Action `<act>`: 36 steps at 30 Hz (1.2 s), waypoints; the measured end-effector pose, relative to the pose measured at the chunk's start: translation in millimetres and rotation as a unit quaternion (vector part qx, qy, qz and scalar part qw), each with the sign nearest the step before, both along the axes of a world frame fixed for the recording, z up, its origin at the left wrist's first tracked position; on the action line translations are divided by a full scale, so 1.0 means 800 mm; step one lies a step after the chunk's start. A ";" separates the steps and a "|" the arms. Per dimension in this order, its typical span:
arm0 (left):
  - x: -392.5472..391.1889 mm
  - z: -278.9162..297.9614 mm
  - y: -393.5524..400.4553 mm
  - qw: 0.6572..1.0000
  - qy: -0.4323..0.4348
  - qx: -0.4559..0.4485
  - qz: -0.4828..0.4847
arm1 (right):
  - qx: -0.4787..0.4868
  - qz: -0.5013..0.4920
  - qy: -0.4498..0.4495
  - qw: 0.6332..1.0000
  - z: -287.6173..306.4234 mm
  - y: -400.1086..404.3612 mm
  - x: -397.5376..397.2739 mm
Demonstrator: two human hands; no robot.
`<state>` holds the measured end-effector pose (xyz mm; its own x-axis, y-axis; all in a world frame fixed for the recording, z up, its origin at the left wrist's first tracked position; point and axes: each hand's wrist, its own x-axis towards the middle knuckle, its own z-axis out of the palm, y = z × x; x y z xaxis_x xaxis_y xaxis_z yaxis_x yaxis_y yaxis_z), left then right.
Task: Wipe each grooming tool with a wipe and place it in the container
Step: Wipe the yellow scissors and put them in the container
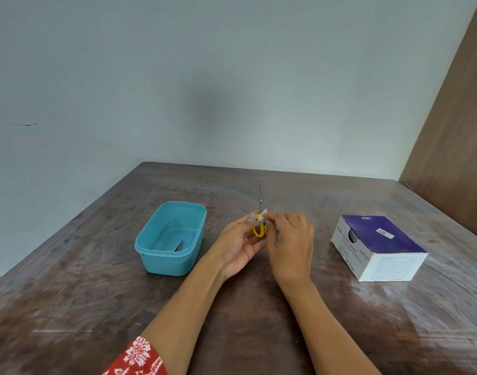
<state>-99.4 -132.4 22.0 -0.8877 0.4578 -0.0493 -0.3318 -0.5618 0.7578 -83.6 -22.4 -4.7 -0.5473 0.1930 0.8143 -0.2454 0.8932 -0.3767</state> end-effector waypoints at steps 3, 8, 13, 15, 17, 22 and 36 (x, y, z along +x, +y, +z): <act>0.002 0.002 0.001 1.000 0.004 -0.008 0.005 | -0.003 0.006 0.007 1.000 0.001 0.001 0.001; -0.001 0.003 -0.003 0.999 -0.006 0.003 0.047 | -0.008 0.038 -0.007 0.999 0.004 -0.006 0.006; 0.005 0.004 0.001 1.000 -0.004 -0.001 0.010 | 0.000 -0.003 0.010 1.000 0.002 -0.001 0.000; 0.007 0.004 0.003 1.000 -0.001 -0.004 0.003 | 0.003 -0.008 0.013 1.000 0.002 0.000 0.000; 0.005 0.003 0.002 1.000 -0.007 -0.002 0.011 | -0.004 0.001 0.009 1.000 0.003 -0.001 0.001; 0.003 0.003 0.000 1.000 -0.013 0.002 0.017 | -0.009 0.006 -0.002 1.000 0.003 -0.003 0.002; 0.004 0.005 0.001 0.999 -0.029 0.010 0.044 | 0.022 0.063 0.020 0.998 0.005 -0.009 0.005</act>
